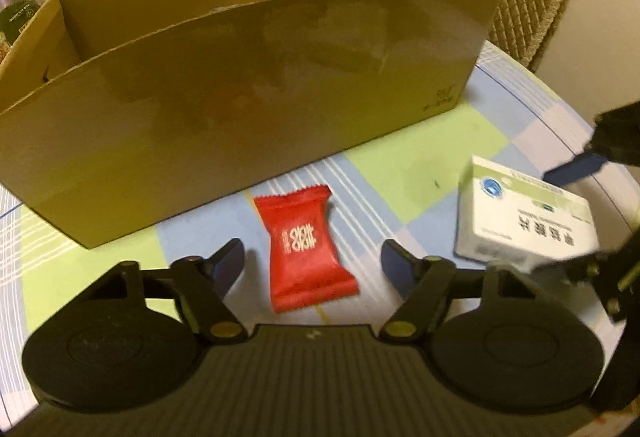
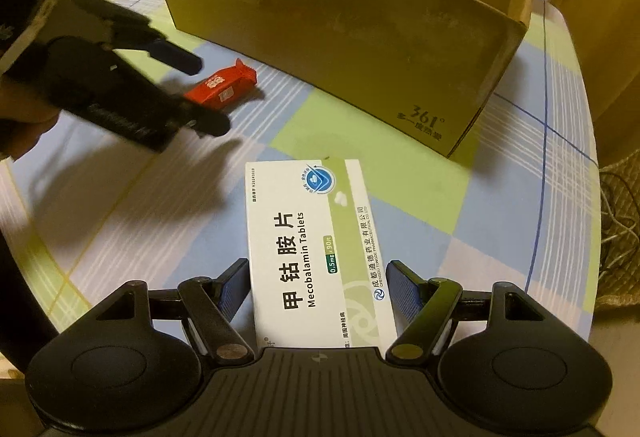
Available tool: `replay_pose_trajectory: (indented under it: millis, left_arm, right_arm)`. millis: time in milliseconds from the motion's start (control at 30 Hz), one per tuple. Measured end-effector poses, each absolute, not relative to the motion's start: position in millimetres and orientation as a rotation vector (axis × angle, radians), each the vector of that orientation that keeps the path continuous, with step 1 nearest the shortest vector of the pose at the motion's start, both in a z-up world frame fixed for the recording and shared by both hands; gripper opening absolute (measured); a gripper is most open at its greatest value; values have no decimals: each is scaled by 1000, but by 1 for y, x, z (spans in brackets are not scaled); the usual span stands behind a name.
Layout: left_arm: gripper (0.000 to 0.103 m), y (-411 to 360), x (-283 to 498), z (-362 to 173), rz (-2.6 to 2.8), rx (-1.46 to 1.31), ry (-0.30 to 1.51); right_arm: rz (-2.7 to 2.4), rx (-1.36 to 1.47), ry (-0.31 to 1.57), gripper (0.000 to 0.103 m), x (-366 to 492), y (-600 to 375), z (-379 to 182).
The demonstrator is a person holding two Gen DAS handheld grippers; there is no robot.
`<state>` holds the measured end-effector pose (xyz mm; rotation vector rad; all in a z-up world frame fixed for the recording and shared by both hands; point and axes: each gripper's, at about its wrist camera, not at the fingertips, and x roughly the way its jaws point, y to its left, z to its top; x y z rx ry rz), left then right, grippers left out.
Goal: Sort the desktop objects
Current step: 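Grasp the red candy packet with the left tool while the right tool grasps the medicine box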
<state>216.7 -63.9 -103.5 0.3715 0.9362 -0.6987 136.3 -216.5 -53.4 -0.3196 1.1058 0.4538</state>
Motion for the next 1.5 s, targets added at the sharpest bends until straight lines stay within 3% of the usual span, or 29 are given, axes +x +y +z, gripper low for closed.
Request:
replay_pose_trajectory:
  millis: [33, 100, 133, 667, 1000, 1367, 1467, 1500]
  left_arm:
    - [56, -64, 218, -104, -696, 377, 937]
    - [32, -64, 219, -105, -688, 396, 941]
    - [31, -62, 217, -106, -685, 404, 942]
    - [29, -28, 150, -96, -663, 461, 997]
    - [51, -26, 152, -96, -675, 422, 1000]
    - [51, -17, 158, -99, -663, 362, 1001]
    - [45, -17, 159, -102, -663, 367, 1006]
    - [38, -17, 158, -102, -662, 371, 1002]
  right_arm:
    - [453, -318, 1104, 71, 136, -217, -53]
    - [449, -306, 1101, 71, 135, -218, -53]
    - [446, -298, 1099, 71, 135, -219, -53]
    - [355, -234, 1069, 71, 121, -212, -51]
    - [340, -199, 1064, 72, 115, -216, -54]
    - [337, -196, 1047, 76, 116, -219, -51]
    - [335, -189, 1042, 76, 118, -219, -50]
    - [335, -191, 1040, 76, 118, -218, -50]
